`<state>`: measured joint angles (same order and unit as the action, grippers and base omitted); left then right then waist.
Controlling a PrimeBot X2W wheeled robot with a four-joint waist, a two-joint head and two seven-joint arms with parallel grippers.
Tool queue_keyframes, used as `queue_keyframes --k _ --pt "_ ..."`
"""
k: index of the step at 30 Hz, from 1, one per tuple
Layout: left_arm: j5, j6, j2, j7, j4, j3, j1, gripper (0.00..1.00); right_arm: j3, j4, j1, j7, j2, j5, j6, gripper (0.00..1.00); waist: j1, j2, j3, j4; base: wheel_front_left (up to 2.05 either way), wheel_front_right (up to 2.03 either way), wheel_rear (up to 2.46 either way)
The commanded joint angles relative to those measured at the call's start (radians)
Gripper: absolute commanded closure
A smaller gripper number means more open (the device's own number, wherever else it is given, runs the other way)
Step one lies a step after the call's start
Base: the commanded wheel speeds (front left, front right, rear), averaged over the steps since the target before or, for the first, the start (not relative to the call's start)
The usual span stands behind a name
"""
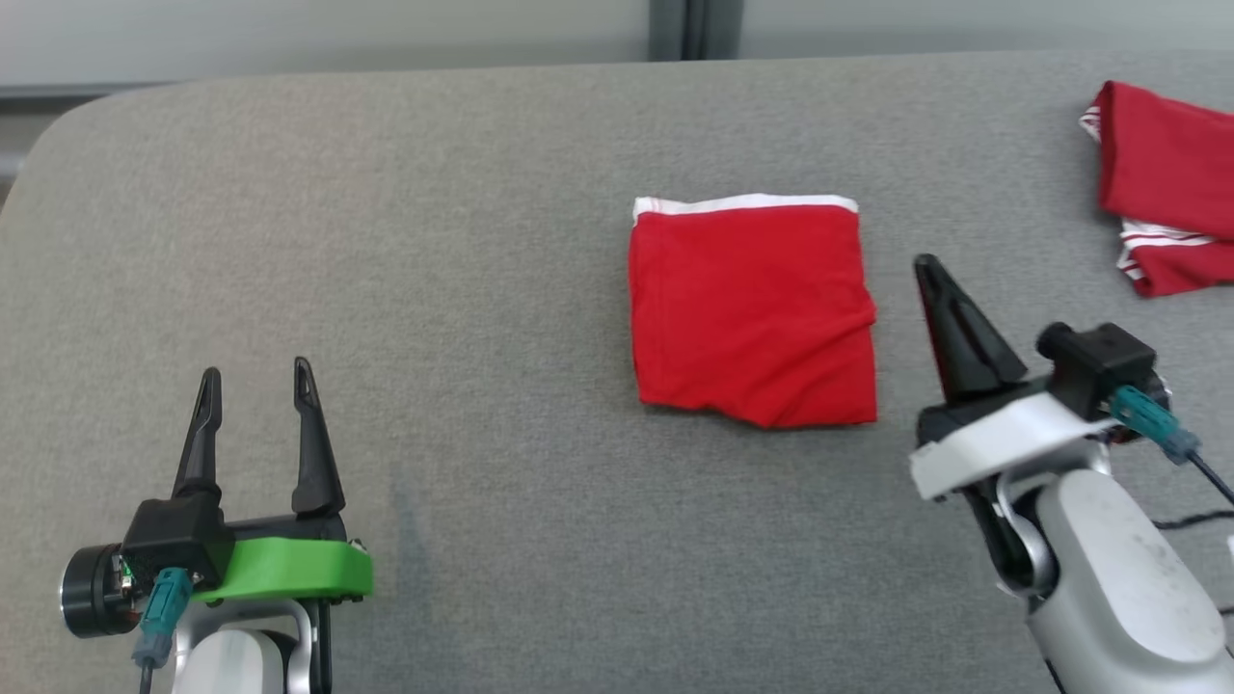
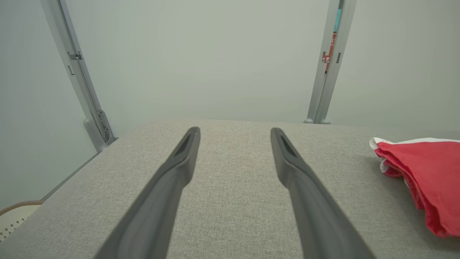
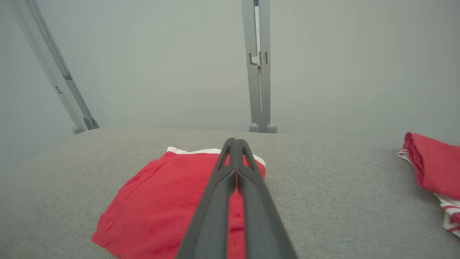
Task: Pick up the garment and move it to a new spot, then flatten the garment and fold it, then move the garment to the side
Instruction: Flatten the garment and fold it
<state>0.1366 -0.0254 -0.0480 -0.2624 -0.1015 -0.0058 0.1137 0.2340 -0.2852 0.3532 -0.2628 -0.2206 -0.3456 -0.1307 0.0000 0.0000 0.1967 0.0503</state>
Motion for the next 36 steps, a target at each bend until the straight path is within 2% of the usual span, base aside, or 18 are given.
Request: queue_keyframes --k 1,8,15,36 --pt "-0.007 0.007 -0.005 -0.003 -0.005 0.008 -0.015 0.0 -0.025 0.019 -0.042 -0.002 -0.003 0.013 0.0 0.0 0.0 0.0 -0.046 -0.045 0.0 0.0 0.0" --pt "-0.03 0.03 -0.005 -0.003 -0.023 0.031 -0.054 0.0 -0.138 0.098 -0.189 -0.002 0.01 0.056 0.0 0.0 0.0 0.0 -0.093 -0.075 0.0 0.0 0.0" --pt "-0.049 0.038 -0.006 -0.003 -0.035 0.036 -0.086 0.0 -0.204 0.138 -0.283 -0.002 0.058 0.08 0.0 0.0 0.0 0.0 -0.127 -0.075 0.0 0.0 0.0" --pt "-0.043 0.035 -0.019 -0.003 -0.025 0.034 -0.108 0.0 -0.243 0.212 -0.37 0.079 0.117 0.141 0.0 0.0 0.0 0.0 -0.161 -0.034 0.0 0.0 0.0"
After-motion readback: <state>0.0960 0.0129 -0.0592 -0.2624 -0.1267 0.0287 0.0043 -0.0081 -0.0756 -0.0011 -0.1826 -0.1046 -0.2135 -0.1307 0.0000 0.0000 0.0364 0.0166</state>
